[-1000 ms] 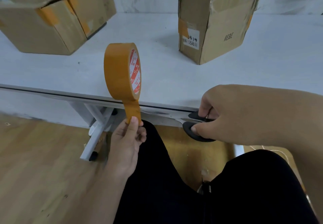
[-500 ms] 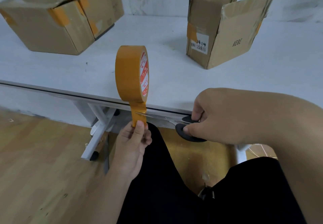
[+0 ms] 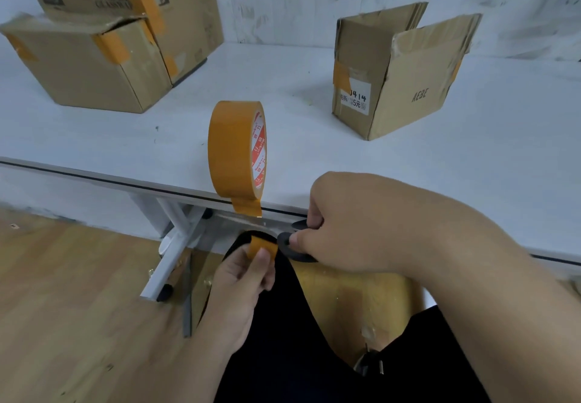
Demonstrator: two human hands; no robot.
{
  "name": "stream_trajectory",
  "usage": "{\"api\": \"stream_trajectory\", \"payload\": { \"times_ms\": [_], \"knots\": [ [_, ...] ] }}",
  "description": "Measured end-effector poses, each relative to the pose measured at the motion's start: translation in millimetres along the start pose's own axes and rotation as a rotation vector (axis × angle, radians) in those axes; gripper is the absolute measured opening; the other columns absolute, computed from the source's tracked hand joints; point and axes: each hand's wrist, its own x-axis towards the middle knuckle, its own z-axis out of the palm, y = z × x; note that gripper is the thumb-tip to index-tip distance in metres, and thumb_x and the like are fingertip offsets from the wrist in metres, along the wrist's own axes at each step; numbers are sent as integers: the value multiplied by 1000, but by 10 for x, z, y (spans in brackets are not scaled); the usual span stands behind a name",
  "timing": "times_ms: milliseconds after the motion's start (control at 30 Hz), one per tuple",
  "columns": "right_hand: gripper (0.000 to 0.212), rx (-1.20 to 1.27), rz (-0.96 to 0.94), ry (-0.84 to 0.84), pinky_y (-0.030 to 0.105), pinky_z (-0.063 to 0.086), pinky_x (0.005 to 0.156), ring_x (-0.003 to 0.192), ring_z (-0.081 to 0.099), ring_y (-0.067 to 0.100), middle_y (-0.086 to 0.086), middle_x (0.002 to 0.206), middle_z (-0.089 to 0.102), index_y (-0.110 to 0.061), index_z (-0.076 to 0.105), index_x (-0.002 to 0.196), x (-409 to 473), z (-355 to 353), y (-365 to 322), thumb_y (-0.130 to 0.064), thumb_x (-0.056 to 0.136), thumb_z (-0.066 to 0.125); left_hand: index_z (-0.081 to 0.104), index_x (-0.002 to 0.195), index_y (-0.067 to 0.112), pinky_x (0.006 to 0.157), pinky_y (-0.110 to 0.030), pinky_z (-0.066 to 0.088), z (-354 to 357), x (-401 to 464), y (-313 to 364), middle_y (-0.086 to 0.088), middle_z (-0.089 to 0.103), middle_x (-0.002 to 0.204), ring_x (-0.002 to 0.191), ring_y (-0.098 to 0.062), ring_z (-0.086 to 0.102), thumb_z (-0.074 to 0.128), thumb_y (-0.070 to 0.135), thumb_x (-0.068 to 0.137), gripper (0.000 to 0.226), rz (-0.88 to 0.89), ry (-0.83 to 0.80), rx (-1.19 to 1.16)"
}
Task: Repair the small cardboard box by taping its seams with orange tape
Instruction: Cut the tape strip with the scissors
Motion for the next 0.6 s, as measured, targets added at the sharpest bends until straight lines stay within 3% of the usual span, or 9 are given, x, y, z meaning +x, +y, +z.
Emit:
{"api": "stream_trajectory", "payload": {
  "times_ms": [67, 167, 267, 400, 600],
  "knots": [
    [26, -9, -6, -22, 25, 47, 64, 74, 56, 14, -5, 80, 59, -20, 61, 89, -25, -14, 59, -45, 88, 58, 65, 62, 25, 58, -25, 38, -39, -41, -9, 2, 50, 56, 55, -10, 45, 81, 62, 51, 43, -8, -44, 54],
    [30, 35, 1, -40, 31, 53, 80, 83, 62, 9, -9, 89, 67, -26, 65, 94, -161, -118, 282, -53, 81, 62, 63, 62, 23, 57, -20, 41, -103, -73, 71, -2, 52, 57, 56, -12, 47, 76, 67, 55, 46, 10, -145, 229],
    [23, 107, 32, -64, 17, 48, 73, 77, 58, -4, -19, 85, 66, -38, 64, 89, -325, -288, 516, -55, 75, 67, 65, 62, 21, 57, -19, 41, -88, -101, 222, -4, 54, 52, 53, -11, 49, 75, 67, 58, 47, 37, -232, 334],
    [15, 153, 82, -30, 16, 45, 64, 70, 59, -7, -27, 78, 67, -40, 66, 82, -385, -416, 795, -52, 74, 69, 70, 66, 23, 52, -18, 39, 111, -171, 469, -4, 54, 49, 48, -8, 49, 77, 69, 50, 49, -2, -355, 399],
    [13, 159, 172, 205, 16, 43, 68, 81, 56, -3, -18, 83, 65, -36, 65, 90, -268, -311, 1055, -45, 82, 68, 76, 75, 25, 53, -14, 43, 494, -258, 790, -5, 66, 62, 54, -5, 59, 84, 63, 43, 50, 15, -437, 383]
  ]
}}
